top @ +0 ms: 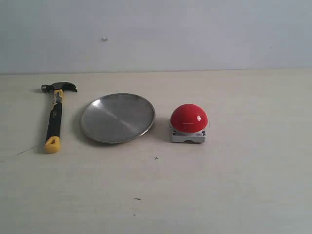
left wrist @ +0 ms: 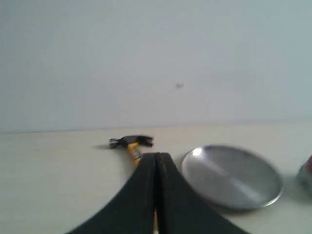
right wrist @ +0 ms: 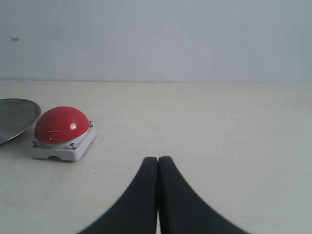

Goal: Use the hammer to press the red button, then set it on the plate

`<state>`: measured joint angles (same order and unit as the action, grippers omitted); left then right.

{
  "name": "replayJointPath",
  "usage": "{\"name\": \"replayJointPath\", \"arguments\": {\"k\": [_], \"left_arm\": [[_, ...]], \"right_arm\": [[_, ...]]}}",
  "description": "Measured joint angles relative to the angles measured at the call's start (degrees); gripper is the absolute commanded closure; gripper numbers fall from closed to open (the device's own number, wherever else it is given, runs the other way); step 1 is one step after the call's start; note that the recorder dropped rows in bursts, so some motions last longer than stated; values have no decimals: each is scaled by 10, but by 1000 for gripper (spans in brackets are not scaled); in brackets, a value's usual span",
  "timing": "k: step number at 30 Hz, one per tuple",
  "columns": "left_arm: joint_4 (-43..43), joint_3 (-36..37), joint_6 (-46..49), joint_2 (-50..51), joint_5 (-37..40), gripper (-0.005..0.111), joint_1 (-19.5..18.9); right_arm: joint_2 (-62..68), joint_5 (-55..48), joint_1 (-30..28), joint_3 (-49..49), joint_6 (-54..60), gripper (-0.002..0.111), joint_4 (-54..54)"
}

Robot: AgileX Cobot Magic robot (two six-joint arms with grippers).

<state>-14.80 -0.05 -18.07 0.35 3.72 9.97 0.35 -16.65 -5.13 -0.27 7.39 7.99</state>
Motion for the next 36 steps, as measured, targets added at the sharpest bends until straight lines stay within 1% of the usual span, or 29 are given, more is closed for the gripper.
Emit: {"name": "replayJointPath", "arguments": {"k": [2,5,6,9,10,12,13,16,17,18,21,23,26,29,31,34,36], "left_arm": [[17,1,-61,0,-42,107,0],[26,1,-125,0,-136,107,0],[29,1,-143,0,-182,107,0],[44,1,-144,-1,-301,107,-1],[55,-4,-143,-1,-328,107,-2],[107,-36,-122,4,-340,107,-6],[138,-61,-95,12,-337,107,-7],[292,-147,41,72,-315,107,-13],[343,-184,109,110,-308,107,-14],[387,-208,153,138,-304,107,-14],[471,-288,269,261,-288,107,-16],[493,-336,315,343,-263,107,-17],[507,-419,346,477,-205,107,-17],[511,-504,369,625,-120,107,-19],[512,-567,389,716,-42,107,-25],[514,-659,397,832,69,107,-31],[512,-718,397,900,117,107,-34]], "right_arm": [[0,0,0,0,0,108,0],[0,0,0,0,0,108,0],[0,0,0,0,0,108,0],[0,0,0,0,0,108,0],[0,0,0,0,0,108,0],[0,0,0,0,0,108,0],[0,0,0,0,0,108,0],[0,0,0,0,0,108,0],[0,0,0,0,0,108,0],[0,0,0,0,0,108,0],[0,0,0,0,0,108,0],[0,0,0,0,0,108,0],[0,0,0,0,0,108,0],[0,0,0,0,0,108,0],[0,0,0,0,0,108,0],[0,0,0,0,0,108,0],[0,0,0,0,0,108,0]]}}
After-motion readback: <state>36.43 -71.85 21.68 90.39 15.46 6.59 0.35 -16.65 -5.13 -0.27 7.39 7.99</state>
